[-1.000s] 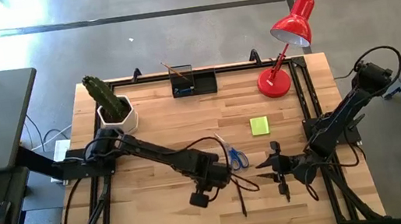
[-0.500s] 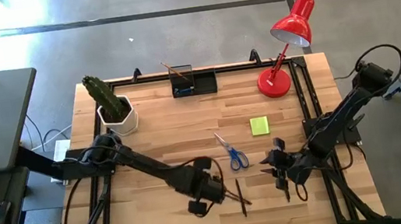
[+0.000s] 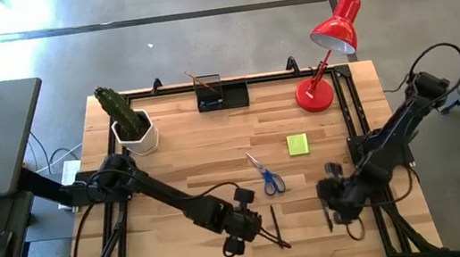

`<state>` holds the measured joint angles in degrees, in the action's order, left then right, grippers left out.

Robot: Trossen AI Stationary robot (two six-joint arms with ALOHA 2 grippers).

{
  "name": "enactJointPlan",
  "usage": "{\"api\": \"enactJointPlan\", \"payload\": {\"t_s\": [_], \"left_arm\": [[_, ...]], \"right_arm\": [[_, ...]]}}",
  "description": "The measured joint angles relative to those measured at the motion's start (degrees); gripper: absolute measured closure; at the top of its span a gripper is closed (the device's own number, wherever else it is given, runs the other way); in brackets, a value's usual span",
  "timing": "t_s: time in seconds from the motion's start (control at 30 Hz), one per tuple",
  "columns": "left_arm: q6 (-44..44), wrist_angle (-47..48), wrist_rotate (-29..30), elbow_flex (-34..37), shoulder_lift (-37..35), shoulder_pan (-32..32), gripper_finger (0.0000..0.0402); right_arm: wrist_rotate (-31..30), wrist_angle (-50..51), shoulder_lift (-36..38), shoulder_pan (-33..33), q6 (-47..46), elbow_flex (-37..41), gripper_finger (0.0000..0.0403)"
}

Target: Pick and place office supplies into organizer

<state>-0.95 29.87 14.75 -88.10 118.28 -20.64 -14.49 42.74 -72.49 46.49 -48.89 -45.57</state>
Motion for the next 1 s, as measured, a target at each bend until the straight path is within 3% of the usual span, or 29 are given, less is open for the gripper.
{"api": "enactJointPlan", "payload": {"t_s": [0.23,0.4,0.53,0.7,0.8,1.0], "left_arm": [[3.0,-4.3,-0.7,2.9,-1.6,0.0,0.0399],[4.7,-9.4,-2.2,5.6,-2.0,0.0,0.0397],[4.1,-10.1,-5.0,8.2,-4.0,-0.2,0.0400],[-2.9,3.2,-14.7,7.8,-7.5,-1.0,0.0385],[-6.7,8.9,-15.4,6.1,-7.7,-3.0,0.0364],[-9.4,10.6,-15.4,4.6,-7.7,-9.2,0.0315]], "right_arm": [[2.6,1.8,-4.3,3.7,25.5,-1.6,0.0279],[4.6,3.4,-11.8,3.3,35.0,-3.1,0.0279],[0.6,3.7,-16.1,3.4,35.7,-6.2,0.0279],[-1.8,3.5,-17.4,2.9,33.4,-10.6,0.0279],[-4.9,-0.6,-17.3,1.8,28.8,-13.3,0.0279],[-3.5,-18.6,-18.9,-0.1,29.8,-15.3,0.0279]]}}
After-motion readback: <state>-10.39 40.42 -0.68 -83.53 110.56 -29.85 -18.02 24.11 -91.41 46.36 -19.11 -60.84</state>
